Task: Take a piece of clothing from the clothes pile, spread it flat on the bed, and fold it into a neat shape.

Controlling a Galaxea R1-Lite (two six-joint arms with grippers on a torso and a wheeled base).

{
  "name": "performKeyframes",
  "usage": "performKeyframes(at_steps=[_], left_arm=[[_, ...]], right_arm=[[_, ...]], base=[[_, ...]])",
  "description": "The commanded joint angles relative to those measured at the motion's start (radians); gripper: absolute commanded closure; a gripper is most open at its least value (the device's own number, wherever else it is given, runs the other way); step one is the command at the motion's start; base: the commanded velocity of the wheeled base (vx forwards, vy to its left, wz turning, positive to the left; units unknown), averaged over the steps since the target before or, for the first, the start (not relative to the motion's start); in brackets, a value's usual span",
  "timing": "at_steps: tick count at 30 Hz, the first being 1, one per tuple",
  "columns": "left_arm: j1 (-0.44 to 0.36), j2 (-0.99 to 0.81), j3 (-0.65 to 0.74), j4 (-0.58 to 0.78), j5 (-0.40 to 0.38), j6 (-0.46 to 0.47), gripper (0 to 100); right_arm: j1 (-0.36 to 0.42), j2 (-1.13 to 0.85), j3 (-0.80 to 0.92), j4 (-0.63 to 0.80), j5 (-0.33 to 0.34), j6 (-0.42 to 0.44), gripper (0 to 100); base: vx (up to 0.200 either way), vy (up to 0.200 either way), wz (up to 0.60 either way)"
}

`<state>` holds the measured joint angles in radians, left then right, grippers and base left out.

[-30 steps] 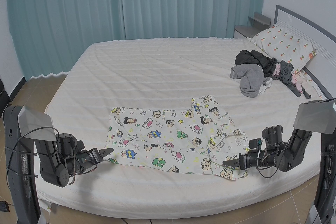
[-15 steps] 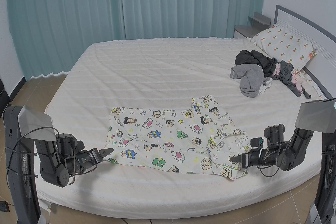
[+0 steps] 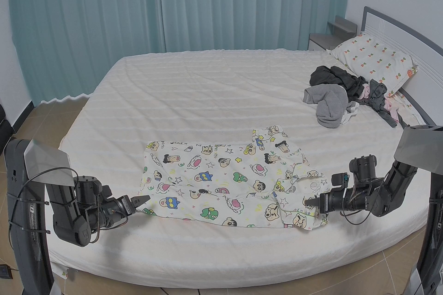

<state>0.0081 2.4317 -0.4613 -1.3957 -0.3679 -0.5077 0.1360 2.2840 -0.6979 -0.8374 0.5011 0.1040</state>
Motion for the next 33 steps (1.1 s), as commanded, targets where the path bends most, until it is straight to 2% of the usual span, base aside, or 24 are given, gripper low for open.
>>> performKeyframes(at_steps=[1, 2, 3, 9, 12, 17, 24, 26, 27, 28, 33], left_arm=[[0.001, 0.001, 0.000, 0.000, 0.000, 0.000, 0], [0.000, 0.001, 0.000, 0.000, 0.000, 0.000, 0], [0.001, 0.001, 0.000, 0.000, 0.000, 0.000, 0], [0.000, 0.001, -0.002, 0.000, 0.000, -0.003, 0], [0.001, 0.000, -0.002, 0.000, 0.000, -0.005, 0], [0.001, 0.001, -0.002, 0.000, 0.000, -0.003, 0], [0.001, 0.000, 0.001, 0.000, 0.000, -0.005, 0], [0.001, 0.000, 0.001, 0.000, 0.000, -0.005, 0], [0.001, 0.000, 0.001, 0.000, 0.000, -0.003, 0], [0.001, 0.000, 0.001, 0.000, 0.000, -0.003, 0], [0.001, 0.000, 0.001, 0.000, 0.000, -0.003, 0]], right_arm=[[-0.004, -0.008, -0.063, 0.047, -0.004, 0.000, 100], [-0.006, -0.008, -0.083, 0.080, -0.006, 0.000, 100], [-0.006, -0.008, -0.095, 0.098, -0.006, 0.000, 0], [-0.019, 0.023, -0.126, 0.120, -0.010, -0.003, 0], [-0.030, 0.058, -0.152, 0.109, -0.036, -0.003, 0], [-0.044, 0.055, -0.126, 0.098, -0.030, 0.000, 0], [-0.044, 0.051, -0.098, 0.095, 0.016, -0.007, 0], [-0.047, 0.034, -0.080, 0.095, 0.042, -0.009, 0], [-0.049, 0.022, -0.054, 0.095, 0.090, -0.017, 0], [-0.049, 0.020, -0.049, 0.095, 0.100, -0.024, 0], [-0.042, 0.031, -0.060, 0.095, 0.102, -0.040, 0]], base=[[0.000, 0.000, 0.00], [0.000, 0.000, 0.00], [0.000, 0.000, 0.00], [0.000, 0.000, 0.00], [0.000, 0.000, 0.00], [0.000, 0.000, 0.00], [0.000, 0.000, 0.00], [0.000, 0.000, 0.00], [0.000, 0.000, 0.00], [0.000, 0.000, 0.00], [0.000, 0.000, 0.00]])
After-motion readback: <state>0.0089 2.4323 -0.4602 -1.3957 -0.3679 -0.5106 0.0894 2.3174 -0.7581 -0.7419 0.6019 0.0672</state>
